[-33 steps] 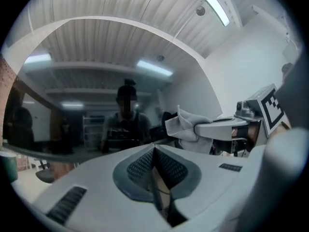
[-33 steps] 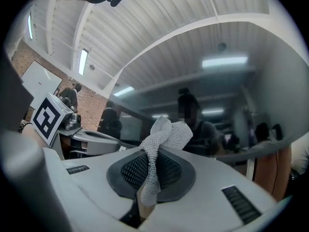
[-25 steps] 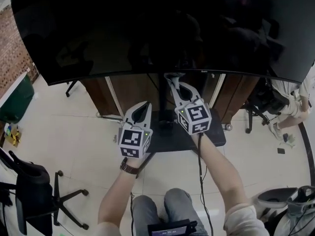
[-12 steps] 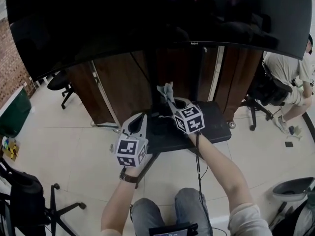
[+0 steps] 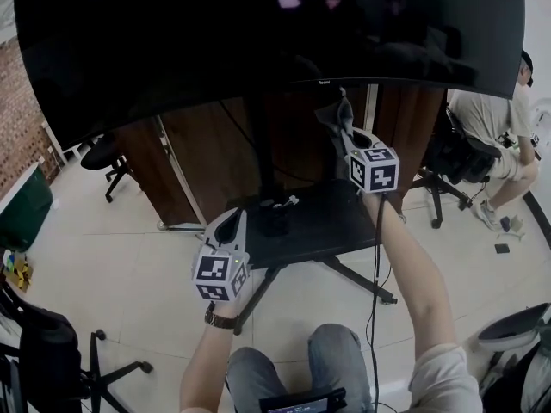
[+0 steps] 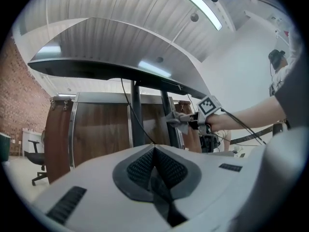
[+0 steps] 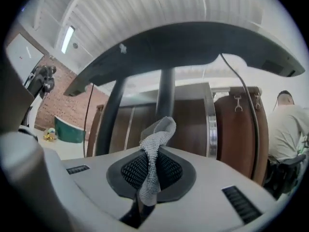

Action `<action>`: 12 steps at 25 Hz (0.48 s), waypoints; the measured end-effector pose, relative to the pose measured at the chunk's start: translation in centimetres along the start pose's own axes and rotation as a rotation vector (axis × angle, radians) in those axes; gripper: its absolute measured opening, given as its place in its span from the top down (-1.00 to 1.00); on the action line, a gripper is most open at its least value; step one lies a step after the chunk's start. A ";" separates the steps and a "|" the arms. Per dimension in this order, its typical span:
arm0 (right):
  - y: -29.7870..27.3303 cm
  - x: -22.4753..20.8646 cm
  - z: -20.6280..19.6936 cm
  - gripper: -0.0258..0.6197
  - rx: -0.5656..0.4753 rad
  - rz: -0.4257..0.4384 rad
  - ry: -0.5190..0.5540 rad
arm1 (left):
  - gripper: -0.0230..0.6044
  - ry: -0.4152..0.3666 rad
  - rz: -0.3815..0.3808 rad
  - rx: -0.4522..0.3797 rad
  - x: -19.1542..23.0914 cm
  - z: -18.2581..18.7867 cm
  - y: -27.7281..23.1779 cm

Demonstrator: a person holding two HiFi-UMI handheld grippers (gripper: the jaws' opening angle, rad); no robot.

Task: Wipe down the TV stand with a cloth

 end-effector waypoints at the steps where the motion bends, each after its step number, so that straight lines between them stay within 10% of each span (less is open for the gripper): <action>1: 0.3 -0.5 -2.5 0.85 0.063 -0.009 -0.002 | 0.86 0.014 0.004 0.000 -0.2 -0.4 0.7; 6: 6.7 3.2 -10.5 0.84 0.192 0.082 0.077 | 0.86 0.028 0.001 0.036 -1.3 -3.2 3.4; 12: 6.1 13.7 -11.5 0.84 0.244 0.276 -0.087 | 0.86 0.075 -0.006 0.017 -2.1 -3.4 3.8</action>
Point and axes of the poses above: the fingertips, and each gripper's own axes: y backward along the fingers, x to its left, z out of its top, the point moved 4 cm from there along y, backward along the fingers, and after that the axes turned 10 degrees about -y, right-handed, at the moved point
